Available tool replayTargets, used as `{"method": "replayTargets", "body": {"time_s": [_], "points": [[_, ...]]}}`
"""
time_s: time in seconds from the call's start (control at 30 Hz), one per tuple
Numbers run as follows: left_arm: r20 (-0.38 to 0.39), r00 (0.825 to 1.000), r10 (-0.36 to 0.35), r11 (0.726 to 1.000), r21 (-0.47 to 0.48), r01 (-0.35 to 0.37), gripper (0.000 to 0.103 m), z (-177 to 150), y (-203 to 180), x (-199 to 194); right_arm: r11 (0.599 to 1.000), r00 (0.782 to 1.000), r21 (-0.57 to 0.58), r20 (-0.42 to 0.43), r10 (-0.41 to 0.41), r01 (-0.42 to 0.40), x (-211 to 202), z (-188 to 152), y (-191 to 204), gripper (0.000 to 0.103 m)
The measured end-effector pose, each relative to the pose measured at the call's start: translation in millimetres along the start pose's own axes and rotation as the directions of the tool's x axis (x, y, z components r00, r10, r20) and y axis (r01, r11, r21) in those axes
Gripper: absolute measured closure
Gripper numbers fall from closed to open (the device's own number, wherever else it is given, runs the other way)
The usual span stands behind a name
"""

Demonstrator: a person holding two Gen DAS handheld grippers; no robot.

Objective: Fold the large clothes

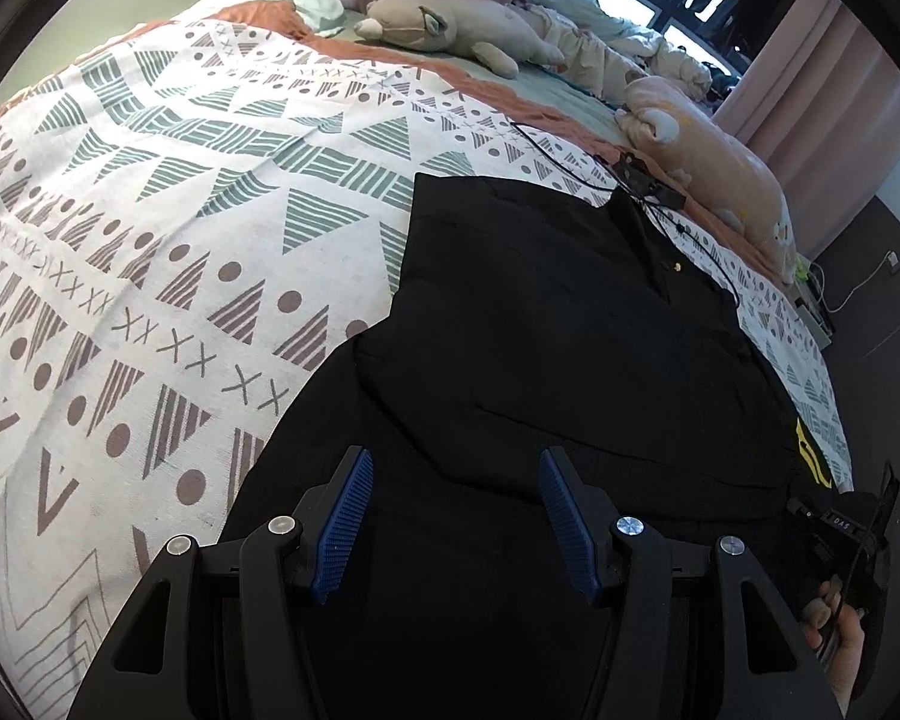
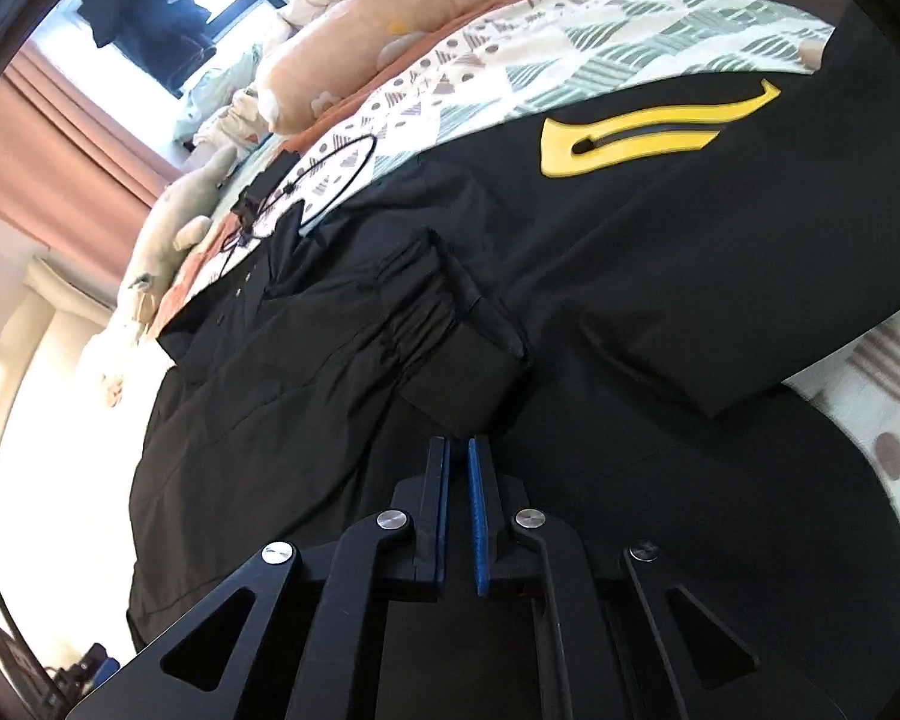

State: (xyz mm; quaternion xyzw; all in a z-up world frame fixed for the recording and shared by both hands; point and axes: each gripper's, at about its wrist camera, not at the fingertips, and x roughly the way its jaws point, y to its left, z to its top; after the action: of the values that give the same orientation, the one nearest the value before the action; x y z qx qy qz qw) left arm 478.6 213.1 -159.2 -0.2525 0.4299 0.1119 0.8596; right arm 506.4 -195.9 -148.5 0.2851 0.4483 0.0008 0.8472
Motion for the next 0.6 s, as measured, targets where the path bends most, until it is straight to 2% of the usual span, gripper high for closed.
{"method": "replayTargets", "body": {"time_s": [0.03,0.07,0.13,0.23,0.33,0.37,0.5,0.6], "points": [[0.003,1.0,0.002,1.0,0.0,-0.002,0.044,0.0,-1.0,0.2,1.0,1.0,0.009,0.013,0.005,-0.005,-7.0,2.5,-1.8,0.086],[0.007,1.0,0.005,1.0,-0.002,-0.005,0.044,-0.1,-2.1,-0.1,1.0,1.0,0.018,0.026,0.007,-0.007,-13.3,4.4,-4.4,0.067],[0.006,1.0,0.01,1.0,-0.015,-0.01,0.043,-0.1,-3.4,-0.4,0.999,0.996,0.036,0.086,-0.008,0.005,-34.8,7.9,-12.4,0.046],[0.002,1.0,-0.008,0.999,-0.032,0.008,0.04,-1.8,-5.1,-1.7,0.998,0.987,0.037,0.153,-0.046,0.041,-63.4,11.7,-25.6,0.045],[0.01,1.0,-0.018,0.999,-0.038,0.019,0.021,-5.0,-9.3,-6.5,0.995,0.973,0.076,0.217,-0.074,0.059,-91.7,14.7,-48.0,0.045],[0.02,1.0,-0.022,0.999,-0.032,0.022,0.017,-6.0,-11.9,-8.8,0.993,0.967,0.092,0.238,-0.089,0.069,-100.2,16.6,-56.2,0.045],[0.043,0.998,-0.036,0.999,-0.002,0.036,0.017,-10.7,-25.5,-17.3,0.984,0.939,0.156,0.315,-0.137,0.091,-128.6,24.1,-90.9,0.045],[0.052,0.997,-0.049,0.999,0.002,0.049,0.017,-13.3,-32.6,-20.1,0.975,0.929,0.204,0.336,-0.154,0.088,-137.7,30.4,-115.9,0.045]]}}
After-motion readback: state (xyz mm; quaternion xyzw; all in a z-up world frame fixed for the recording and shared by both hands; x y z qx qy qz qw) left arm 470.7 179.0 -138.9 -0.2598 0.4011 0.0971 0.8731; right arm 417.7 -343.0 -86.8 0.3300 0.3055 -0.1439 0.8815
